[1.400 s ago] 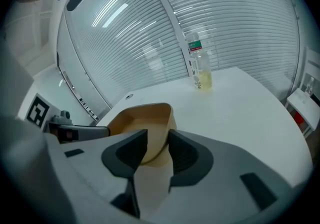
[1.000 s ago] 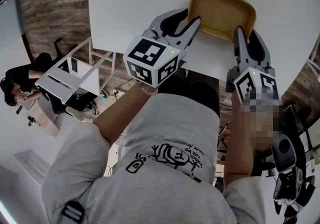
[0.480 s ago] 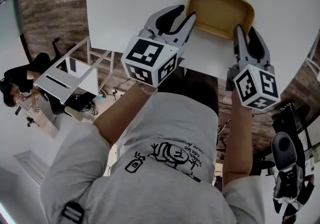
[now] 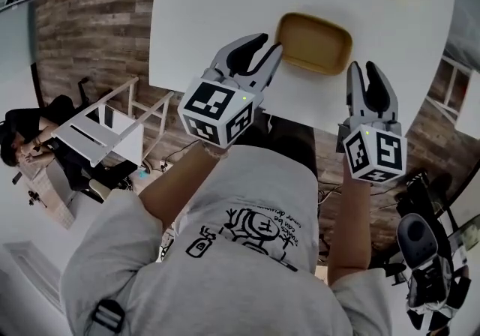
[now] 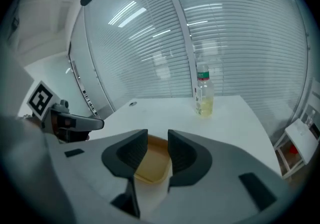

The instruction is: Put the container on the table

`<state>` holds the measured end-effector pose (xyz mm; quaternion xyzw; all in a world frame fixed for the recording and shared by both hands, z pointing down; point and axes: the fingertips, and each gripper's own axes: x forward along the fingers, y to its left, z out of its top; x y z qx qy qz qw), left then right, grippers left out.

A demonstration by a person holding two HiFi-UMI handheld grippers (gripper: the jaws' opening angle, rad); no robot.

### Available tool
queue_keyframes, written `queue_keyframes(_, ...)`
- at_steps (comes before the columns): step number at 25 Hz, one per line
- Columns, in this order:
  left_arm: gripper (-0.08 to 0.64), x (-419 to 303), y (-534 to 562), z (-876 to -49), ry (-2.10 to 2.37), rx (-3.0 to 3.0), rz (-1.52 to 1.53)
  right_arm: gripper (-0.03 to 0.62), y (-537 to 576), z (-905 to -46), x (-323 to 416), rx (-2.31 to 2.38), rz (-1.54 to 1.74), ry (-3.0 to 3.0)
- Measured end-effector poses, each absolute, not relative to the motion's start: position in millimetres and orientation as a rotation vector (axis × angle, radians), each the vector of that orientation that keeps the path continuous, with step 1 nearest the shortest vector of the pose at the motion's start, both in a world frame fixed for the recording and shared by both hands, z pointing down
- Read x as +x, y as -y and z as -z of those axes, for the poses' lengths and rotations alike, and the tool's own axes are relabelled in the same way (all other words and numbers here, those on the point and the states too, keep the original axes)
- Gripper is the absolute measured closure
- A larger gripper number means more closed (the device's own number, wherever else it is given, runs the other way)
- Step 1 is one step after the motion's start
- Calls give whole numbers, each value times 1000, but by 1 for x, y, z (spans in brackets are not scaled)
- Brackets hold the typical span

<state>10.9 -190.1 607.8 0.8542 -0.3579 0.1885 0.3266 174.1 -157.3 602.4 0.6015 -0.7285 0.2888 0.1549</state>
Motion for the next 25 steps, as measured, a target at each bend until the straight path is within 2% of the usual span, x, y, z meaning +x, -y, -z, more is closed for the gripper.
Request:
queue_keyframes(7,524,24,190,-531,888,2395,-421,503,163,-518,170,1720,-663,2245)
queue_keyframes(11,545,26,187,-486,865,2465,-348,542,161,-474,166,1739,-569,2304)
queue_keyframes(25,554,35,169,-354,778,2654,-119,571,149,-345,132,1714,-339,2488)
